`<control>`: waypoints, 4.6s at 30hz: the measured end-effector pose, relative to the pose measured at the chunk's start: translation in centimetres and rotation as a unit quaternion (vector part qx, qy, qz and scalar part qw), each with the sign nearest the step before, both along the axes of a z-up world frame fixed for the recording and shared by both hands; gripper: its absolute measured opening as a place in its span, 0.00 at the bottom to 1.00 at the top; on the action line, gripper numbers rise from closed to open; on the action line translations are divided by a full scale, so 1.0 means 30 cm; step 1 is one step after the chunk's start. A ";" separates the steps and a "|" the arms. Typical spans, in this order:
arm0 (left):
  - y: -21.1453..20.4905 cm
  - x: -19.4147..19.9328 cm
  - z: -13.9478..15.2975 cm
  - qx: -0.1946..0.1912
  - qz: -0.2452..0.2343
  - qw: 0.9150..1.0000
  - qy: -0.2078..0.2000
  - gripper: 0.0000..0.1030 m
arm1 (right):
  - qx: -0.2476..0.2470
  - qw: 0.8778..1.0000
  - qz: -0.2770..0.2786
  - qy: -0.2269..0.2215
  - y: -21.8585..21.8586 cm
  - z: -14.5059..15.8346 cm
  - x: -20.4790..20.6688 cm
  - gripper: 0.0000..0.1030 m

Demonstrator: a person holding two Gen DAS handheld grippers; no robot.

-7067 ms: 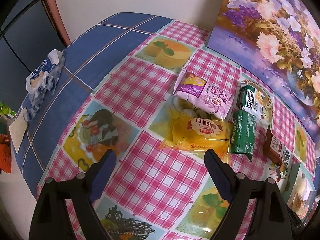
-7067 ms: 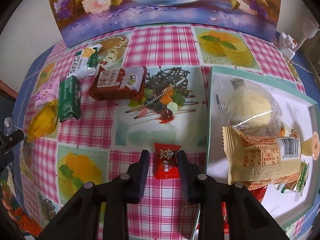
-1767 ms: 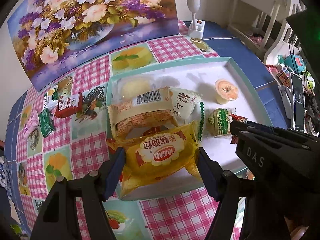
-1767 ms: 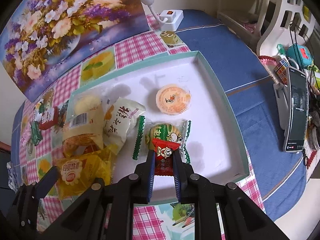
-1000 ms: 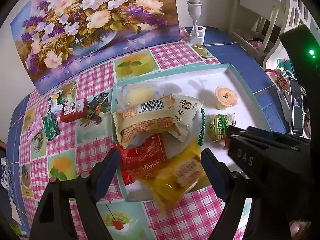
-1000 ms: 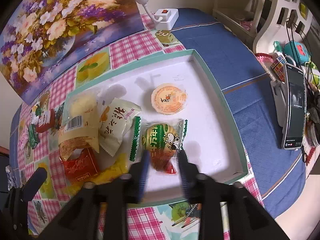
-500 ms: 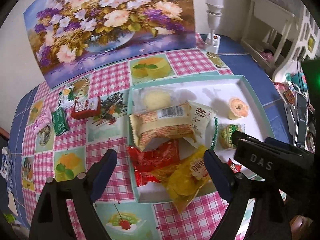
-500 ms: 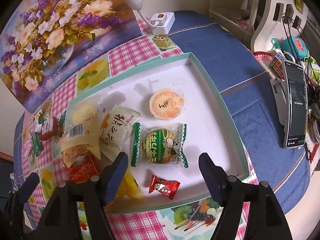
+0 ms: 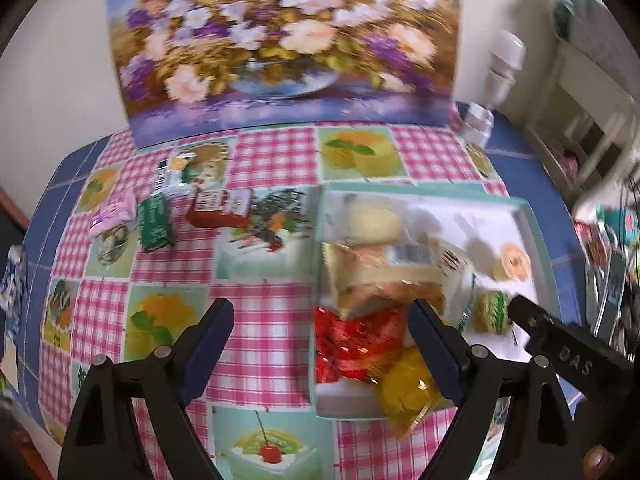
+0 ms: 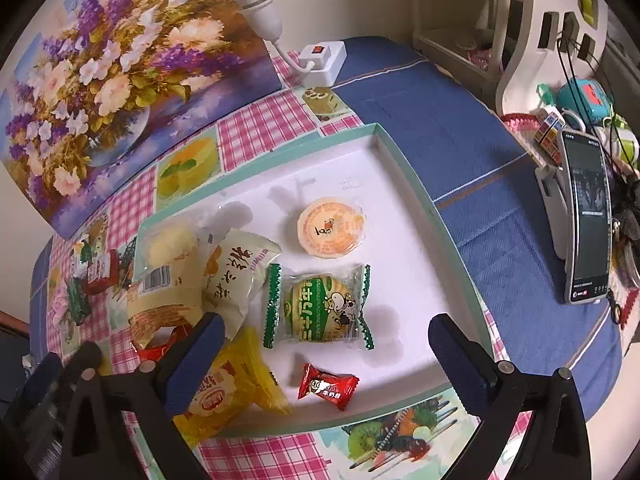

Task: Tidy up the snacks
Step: 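Lift both open tools away from the tray toward the remaining snacks, then grasp the green pack with the left gripper while the right grasps the red-white milk biscuit pack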

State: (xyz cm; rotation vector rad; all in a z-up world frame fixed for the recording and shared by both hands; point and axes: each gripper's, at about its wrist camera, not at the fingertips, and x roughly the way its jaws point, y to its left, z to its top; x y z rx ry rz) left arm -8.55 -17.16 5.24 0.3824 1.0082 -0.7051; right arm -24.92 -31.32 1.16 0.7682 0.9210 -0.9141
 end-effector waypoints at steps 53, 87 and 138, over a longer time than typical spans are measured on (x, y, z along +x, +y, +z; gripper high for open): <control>0.649 0.769 -0.066 -0.091 0.306 0.947 0.032 0.97 | -0.024 0.975 0.194 -0.108 0.323 0.113 0.736 1.00; 0.294 0.859 -0.309 -0.078 0.208 0.971 0.094 0.97 | -0.003 0.969 0.242 -0.043 0.308 -0.230 1.047 1.00; 0.273 0.779 -0.193 -0.086 0.186 0.973 0.104 0.40 | -0.061 0.972 0.225 -0.037 0.350 -0.077 0.975 0.68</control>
